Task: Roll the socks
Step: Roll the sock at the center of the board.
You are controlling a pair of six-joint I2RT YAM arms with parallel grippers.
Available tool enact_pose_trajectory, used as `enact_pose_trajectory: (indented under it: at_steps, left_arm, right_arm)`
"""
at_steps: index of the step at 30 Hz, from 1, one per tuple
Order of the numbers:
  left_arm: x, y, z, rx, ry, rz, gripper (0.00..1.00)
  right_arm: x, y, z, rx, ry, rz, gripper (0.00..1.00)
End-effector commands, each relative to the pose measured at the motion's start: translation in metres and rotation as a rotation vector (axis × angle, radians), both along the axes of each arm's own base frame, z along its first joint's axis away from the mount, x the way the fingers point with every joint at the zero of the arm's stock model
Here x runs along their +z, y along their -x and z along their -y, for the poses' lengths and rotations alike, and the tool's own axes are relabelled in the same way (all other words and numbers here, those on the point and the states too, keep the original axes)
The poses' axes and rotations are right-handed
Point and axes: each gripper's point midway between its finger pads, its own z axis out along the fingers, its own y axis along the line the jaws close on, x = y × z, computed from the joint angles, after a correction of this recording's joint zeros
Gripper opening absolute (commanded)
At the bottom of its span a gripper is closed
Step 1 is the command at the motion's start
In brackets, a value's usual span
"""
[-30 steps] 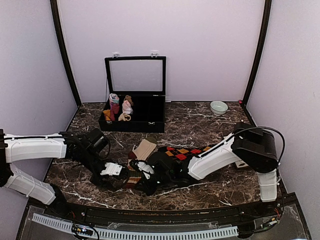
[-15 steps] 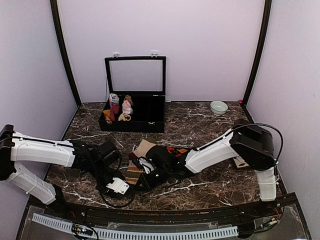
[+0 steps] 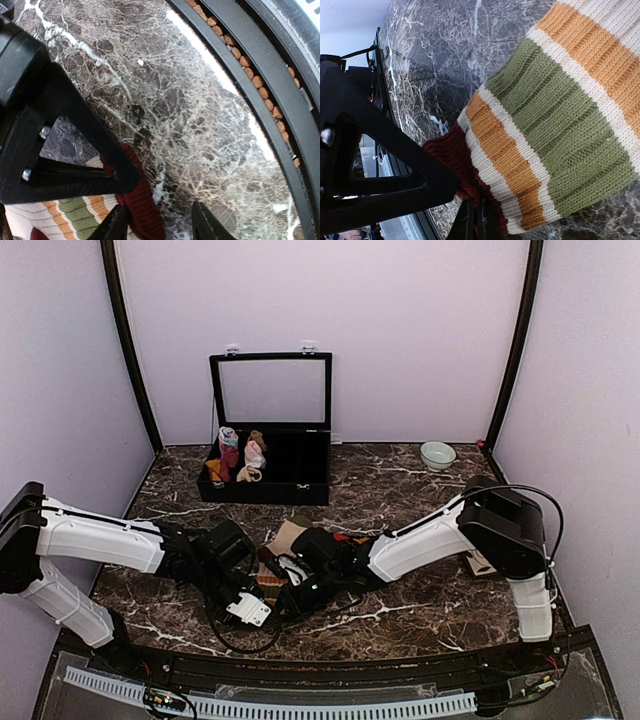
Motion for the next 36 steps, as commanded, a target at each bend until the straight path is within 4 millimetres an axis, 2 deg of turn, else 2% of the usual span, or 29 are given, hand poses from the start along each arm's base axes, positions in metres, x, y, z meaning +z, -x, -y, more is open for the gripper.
enact_pose_trajectory:
  at_steps: [1,9,14,17,23,36]
  left_arm:
    - [-0.003,-0.005,0.005,-0.006,-0.013,0.018,0.41]
    - [-0.006,-0.004,-0.004,0.004,-0.018,0.042,0.38]
    - [0.014,-0.007,0.000,0.015,0.021,0.067,0.48]
    - [0.020,0.001,-0.002,0.011,0.015,0.028,0.50]
    - [0.008,0.022,-0.012,-0.041,-0.035,-0.045,0.43]
    - [-0.004,0.002,-0.001,-0.018,-0.038,0.015,0.44]
  right_arm:
    - [-0.063,0.016,0.045,-0.021,0.251,-0.100,0.00]
    - [-0.065,0.014,0.046,-0.037,0.242,-0.118,0.00]
    - [-0.069,0.013,0.051,-0.045,0.259,-0.131,0.00]
    - [-0.071,0.013,0.053,-0.048,0.268,-0.140,0.00]
    - [-0.072,0.010,0.054,-0.060,0.275,-0.150,0.00]
    - [-0.070,0.011,0.055,-0.065,0.261,-0.152,0.00]
